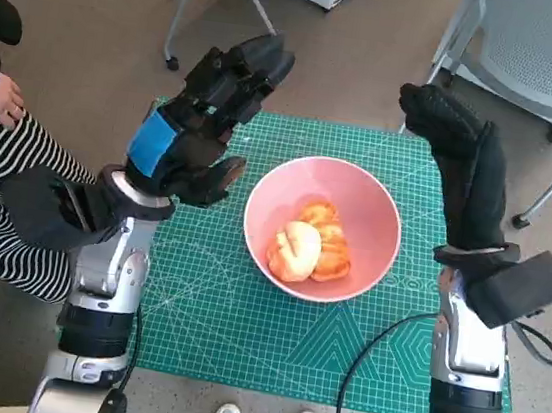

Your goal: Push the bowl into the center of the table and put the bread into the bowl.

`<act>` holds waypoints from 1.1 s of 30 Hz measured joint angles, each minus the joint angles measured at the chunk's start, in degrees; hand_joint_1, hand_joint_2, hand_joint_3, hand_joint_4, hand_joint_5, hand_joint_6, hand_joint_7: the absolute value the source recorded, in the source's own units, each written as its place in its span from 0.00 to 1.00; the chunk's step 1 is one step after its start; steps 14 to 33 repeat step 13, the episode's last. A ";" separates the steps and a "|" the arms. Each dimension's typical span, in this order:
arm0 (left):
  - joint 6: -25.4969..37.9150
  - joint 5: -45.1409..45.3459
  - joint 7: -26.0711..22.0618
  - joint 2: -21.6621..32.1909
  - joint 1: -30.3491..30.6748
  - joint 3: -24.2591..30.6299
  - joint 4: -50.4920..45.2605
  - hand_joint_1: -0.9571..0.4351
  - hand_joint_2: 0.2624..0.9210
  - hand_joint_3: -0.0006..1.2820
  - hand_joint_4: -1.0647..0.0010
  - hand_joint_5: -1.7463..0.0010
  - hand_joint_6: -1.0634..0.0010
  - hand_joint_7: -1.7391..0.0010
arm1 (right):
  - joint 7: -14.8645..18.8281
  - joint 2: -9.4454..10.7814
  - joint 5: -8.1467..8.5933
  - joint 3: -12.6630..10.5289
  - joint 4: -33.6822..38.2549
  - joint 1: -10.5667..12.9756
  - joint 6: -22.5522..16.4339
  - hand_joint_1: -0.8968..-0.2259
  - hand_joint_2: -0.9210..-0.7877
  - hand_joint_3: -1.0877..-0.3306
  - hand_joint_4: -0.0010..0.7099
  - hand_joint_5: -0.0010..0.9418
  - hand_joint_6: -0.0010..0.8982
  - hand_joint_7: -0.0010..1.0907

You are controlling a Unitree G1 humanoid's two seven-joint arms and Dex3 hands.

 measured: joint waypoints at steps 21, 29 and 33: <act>-1.51 -0.31 -0.93 0.13 0.22 1.29 0.80 0.19 0.99 0.23 1.00 0.94 1.00 0.75 | 0.16 0.99 0.08 0.20 1.20 -0.19 -1.55 0.28 0.00 0.44 0.22 0.01 0.02 0.53; -1.51 -0.31 -0.93 0.13 0.22 1.29 0.80 0.19 0.99 0.23 1.00 0.94 1.00 0.75 | 0.16 0.99 0.08 0.20 1.20 -0.19 -1.55 0.28 0.00 0.44 0.22 0.01 0.02 0.53; -1.51 -0.31 -0.93 0.13 0.22 1.29 0.80 0.19 0.99 0.23 1.00 0.94 1.00 0.75 | 0.16 0.99 0.08 0.20 1.20 -0.19 -1.55 0.28 0.00 0.44 0.22 0.01 0.02 0.53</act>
